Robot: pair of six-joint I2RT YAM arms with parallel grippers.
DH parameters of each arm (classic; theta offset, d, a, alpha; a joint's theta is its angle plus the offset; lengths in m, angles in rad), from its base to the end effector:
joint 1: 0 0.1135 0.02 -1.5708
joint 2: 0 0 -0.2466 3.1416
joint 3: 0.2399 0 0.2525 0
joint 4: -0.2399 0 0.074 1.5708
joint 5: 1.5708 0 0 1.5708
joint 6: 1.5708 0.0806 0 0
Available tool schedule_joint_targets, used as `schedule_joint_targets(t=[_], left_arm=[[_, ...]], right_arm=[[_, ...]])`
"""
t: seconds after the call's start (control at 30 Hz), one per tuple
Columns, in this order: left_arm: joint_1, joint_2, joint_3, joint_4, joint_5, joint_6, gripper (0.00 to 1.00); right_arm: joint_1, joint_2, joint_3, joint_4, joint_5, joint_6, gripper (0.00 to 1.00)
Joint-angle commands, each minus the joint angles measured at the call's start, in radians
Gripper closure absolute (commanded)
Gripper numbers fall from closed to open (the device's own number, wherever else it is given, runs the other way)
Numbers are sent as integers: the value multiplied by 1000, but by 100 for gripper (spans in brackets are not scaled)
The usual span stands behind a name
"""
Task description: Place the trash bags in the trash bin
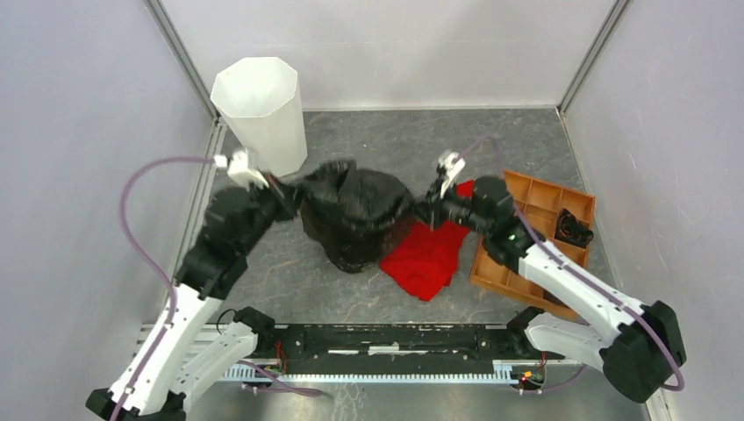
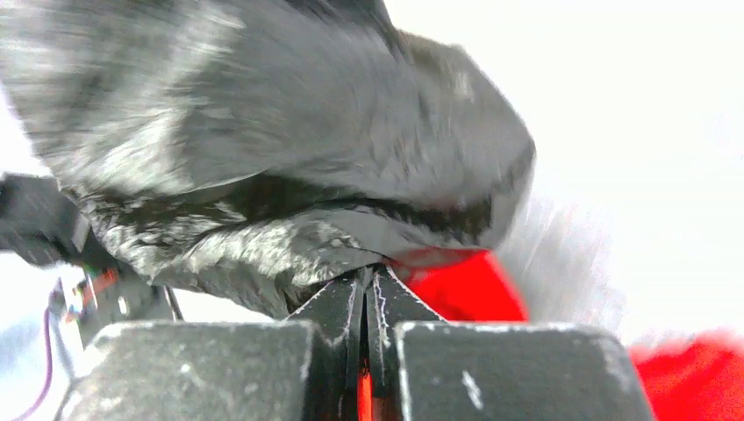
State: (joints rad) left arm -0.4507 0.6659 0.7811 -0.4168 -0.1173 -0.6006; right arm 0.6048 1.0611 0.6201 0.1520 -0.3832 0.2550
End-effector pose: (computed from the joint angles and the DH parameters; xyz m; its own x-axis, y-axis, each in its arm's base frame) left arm 0.1931 -0.0830 0.3079 -0.4082 -0.4260 -0.8074 0.1228 0.8508 -0.5109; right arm 0.2212 0.1895 0.2359 -0.4343 -0.0157 -0.9007 -0.7364 0.5820 0.3449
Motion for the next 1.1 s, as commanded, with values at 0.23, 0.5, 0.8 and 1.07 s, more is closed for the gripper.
schedule_joint_targets(t=[0.23,0.5,0.8,1.07], left_arm=[[1,89,352,-77,13,-4,98],[1,201,235,-395,98,-45,98],[0,181,518,-418,288,-71,98],[0,249,705,-447,135,-111,98]], right_arm=[[3,-126,111,17,34,13,99],[2,-91,45,-205,-62,-88,99],[2,-197,84,-136,-185,-59,99],[1,-302,56,-140,-205,-33,96]])
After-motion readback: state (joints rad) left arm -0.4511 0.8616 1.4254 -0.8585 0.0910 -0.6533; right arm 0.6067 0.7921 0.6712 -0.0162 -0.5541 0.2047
